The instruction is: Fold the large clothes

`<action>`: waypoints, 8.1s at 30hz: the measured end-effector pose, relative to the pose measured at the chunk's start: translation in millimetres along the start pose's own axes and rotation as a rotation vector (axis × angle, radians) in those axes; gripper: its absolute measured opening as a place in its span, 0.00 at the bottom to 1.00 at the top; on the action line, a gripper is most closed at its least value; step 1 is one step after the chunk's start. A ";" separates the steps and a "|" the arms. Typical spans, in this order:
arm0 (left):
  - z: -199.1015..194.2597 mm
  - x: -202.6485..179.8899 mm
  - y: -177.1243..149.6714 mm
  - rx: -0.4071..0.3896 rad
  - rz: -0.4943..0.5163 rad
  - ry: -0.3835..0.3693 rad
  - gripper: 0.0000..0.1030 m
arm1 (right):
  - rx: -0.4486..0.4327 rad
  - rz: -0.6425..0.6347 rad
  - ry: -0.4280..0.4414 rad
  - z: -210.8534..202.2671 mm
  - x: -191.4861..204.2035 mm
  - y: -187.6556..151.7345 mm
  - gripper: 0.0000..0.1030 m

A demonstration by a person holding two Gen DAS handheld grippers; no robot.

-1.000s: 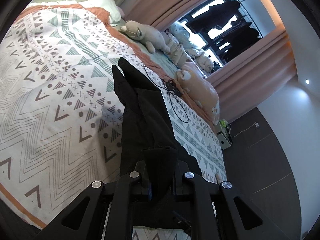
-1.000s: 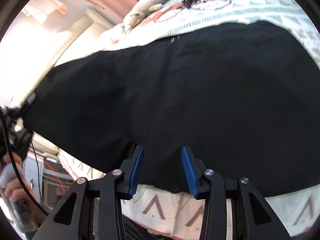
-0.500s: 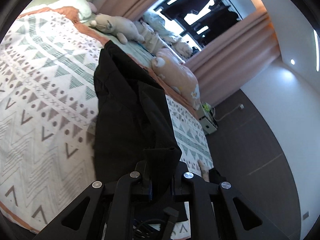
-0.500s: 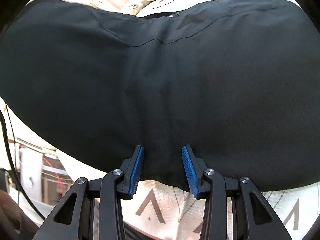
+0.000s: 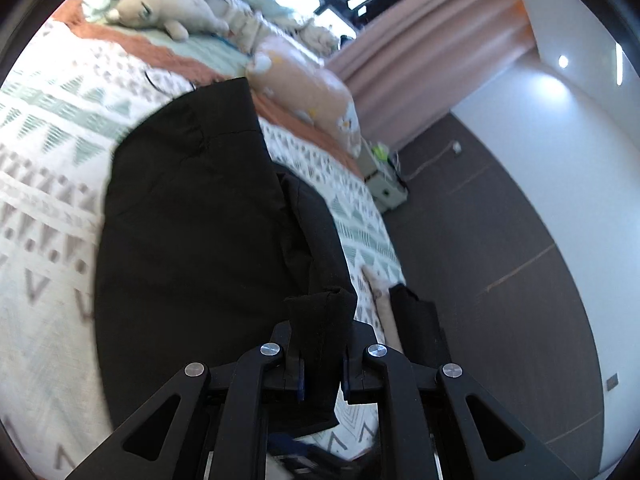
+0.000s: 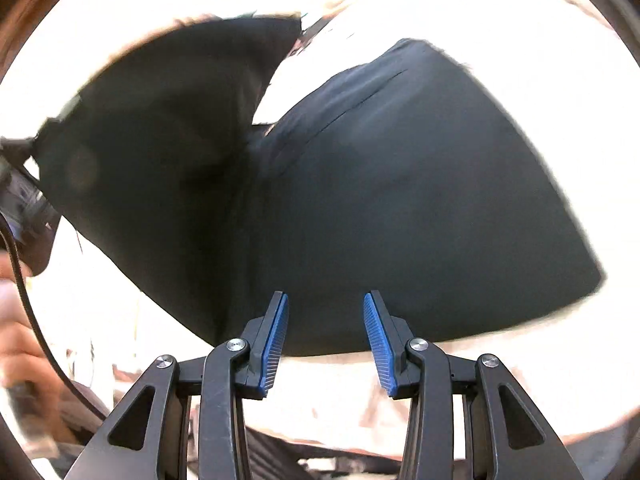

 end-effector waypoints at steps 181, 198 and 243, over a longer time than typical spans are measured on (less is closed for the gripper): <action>71.0 237.6 -10.2 0.242 -0.230 0.326 0.53 | 0.197 0.047 0.206 49.4 -48.2 118.7 0.63; 65.4 214.2 23.2 0.166 -0.163 0.402 0.20 | 0.114 -0.019 0.164 28.7 -19.2 123.9 0.15; -123.6 -132.1 -46.7 -0.191 0.218 0.077 0.16 | -0.420 -0.410 0.075 -310.1 109.4 59.1 0.14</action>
Point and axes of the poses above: each gripper's, at about its wrist camera, not at the fingertips, and z roughly the way its jaws point, x to its left, y to its top, the point moved 10 cm from there along z, roughly the way its jaws point, and after that the axes turned 11 degrees about x, right-handed, at the moved point
